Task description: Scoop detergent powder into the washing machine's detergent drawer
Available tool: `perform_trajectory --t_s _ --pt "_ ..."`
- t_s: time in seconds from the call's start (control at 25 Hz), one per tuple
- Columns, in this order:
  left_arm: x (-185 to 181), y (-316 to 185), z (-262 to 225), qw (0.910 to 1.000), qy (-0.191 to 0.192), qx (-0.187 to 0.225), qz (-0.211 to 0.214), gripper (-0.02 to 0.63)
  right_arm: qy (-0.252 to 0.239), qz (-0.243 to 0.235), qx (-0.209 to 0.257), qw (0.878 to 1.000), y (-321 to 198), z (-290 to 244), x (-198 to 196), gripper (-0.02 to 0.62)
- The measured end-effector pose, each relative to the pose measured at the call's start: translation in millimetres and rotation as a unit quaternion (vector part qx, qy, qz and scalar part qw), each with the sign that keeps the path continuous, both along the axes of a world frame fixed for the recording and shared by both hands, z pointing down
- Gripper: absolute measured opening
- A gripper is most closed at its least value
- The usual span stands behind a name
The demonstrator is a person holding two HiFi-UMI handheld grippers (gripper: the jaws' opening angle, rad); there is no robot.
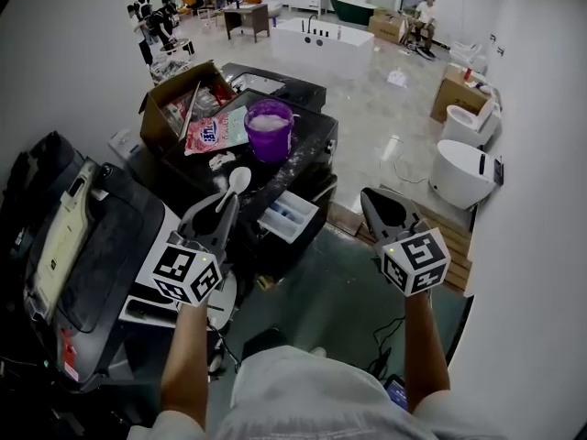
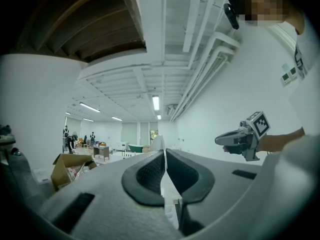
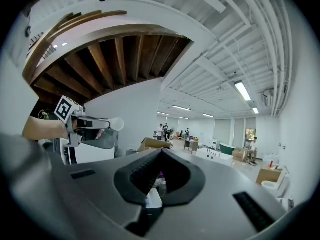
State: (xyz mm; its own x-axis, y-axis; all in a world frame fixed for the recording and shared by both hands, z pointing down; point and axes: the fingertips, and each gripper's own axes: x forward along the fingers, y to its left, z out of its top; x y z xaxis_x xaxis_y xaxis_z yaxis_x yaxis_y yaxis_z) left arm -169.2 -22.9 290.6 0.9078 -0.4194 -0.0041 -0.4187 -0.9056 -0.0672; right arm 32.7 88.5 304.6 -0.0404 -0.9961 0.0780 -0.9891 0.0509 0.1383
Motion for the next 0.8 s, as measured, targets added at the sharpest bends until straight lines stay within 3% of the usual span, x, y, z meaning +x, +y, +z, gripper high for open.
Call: perform_trajectory --t_s 0.36,0.8 --pt "32 -45 17 0.9999 -0.015 -0.008 -0.003 0.015 0.002 -0.016 -0.024 1.0 -43 22 26 0.003" --pt "94 -194 26 0.9991 -0.023 -0.034 0.009 0.015 0.024 0.0 -0.029 0.999 -179 12 84 0.003"
